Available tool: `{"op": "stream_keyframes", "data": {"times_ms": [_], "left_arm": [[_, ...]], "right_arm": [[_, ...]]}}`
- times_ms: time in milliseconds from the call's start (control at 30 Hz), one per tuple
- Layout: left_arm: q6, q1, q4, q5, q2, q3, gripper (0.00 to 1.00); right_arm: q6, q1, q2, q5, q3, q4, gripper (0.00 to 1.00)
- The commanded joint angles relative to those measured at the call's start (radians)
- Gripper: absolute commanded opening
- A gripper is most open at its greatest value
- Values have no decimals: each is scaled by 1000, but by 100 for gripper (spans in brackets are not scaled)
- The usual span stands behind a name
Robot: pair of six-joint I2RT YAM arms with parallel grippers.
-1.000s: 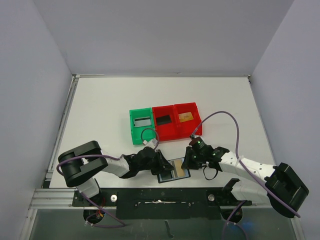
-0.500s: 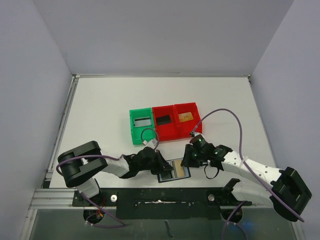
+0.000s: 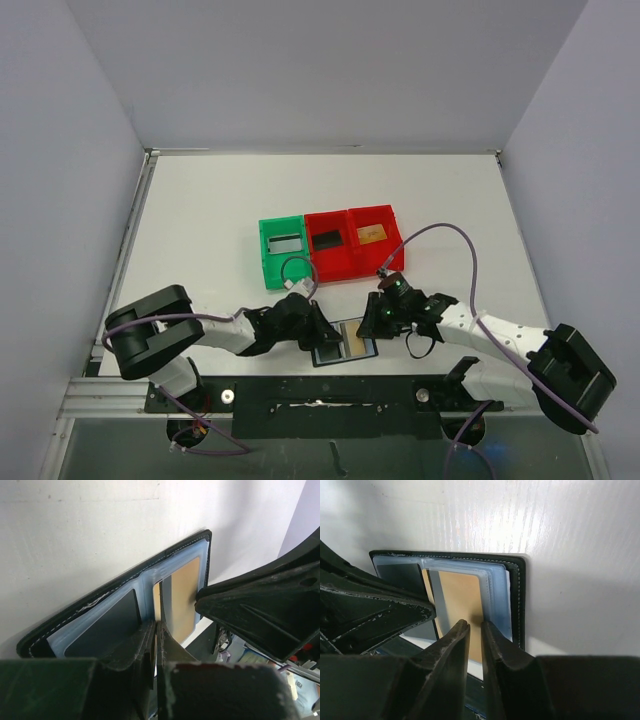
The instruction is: Take the credit cards out of the card holder
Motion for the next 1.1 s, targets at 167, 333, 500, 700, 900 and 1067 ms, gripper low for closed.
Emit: {"op": "stream_keyframes", "data": {"times_ms": [167, 333, 500, 700, 900, 1067], "left_arm": [[76, 4, -145, -23, -65, 32, 0], [76, 4, -167, -36, -110, 14, 0], [83, 9, -208, -53, -152, 2, 0], [90, 13, -217, -53, -171, -1, 0], [82, 18, -202, -42, -183, 1, 0], [80, 25, -199, -41, -202, -5, 0]], "right_arm": [[-16, -16, 39, 8, 5, 10, 17], [-26, -20, 40, 16, 11, 0, 16], [-44, -20, 43, 7, 20, -3, 15], [-66, -20, 1, 7, 74, 16, 18], [-41, -2, -73, -23, 85, 42, 22], [0, 1, -69, -116, 1, 180, 27]]}}
